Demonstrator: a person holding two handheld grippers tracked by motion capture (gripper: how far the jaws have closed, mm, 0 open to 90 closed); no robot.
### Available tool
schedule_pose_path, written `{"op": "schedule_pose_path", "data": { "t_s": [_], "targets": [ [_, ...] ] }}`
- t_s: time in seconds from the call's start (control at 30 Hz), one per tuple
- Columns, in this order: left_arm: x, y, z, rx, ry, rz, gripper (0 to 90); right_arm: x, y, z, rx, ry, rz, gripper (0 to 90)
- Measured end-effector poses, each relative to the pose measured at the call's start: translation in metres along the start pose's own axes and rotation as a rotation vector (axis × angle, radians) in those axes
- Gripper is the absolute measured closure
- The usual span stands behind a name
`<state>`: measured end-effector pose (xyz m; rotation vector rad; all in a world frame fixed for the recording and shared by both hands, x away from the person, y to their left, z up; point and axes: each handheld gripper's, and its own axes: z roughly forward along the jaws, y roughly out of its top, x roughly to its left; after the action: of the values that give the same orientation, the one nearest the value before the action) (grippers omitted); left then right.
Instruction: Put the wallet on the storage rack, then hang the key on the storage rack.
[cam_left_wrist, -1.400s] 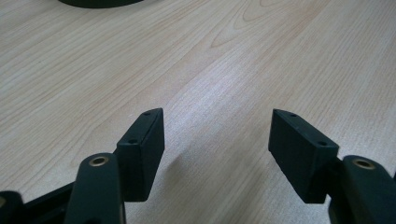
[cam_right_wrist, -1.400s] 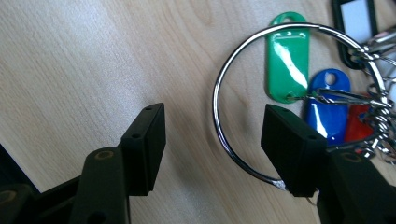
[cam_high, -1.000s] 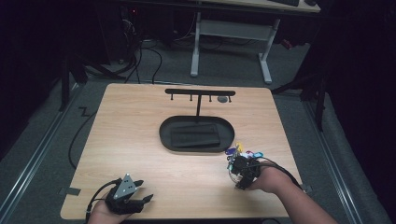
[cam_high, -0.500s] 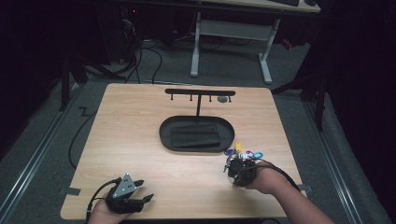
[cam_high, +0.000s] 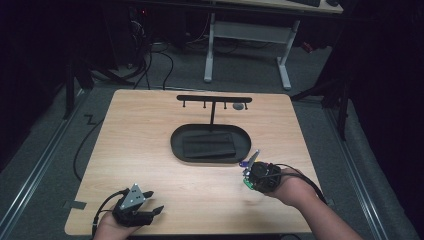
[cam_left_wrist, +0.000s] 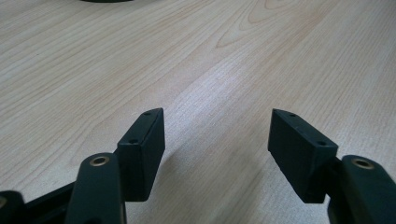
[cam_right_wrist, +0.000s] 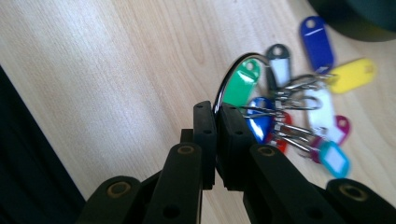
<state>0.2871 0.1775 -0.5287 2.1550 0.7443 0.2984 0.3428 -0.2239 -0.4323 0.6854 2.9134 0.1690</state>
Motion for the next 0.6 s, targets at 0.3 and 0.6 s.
{"op": "schedule_pose_path", "data": {
  "t_s": [0.3, 0.6],
  "targets": [
    [-0.002, 0.001, 0.0, -0.004, -0.005, 0.012, 37.2, 0.0, 0.003, -0.027, 0.002, -0.033, 0.002, 87.6],
    [-0.002, 0.002, -0.001, -0.026, 0.005, 0.012, 36.8, -0.007, 0.004, -0.058, -0.026, -0.072, 0.037, 87.8]
  ]
}}
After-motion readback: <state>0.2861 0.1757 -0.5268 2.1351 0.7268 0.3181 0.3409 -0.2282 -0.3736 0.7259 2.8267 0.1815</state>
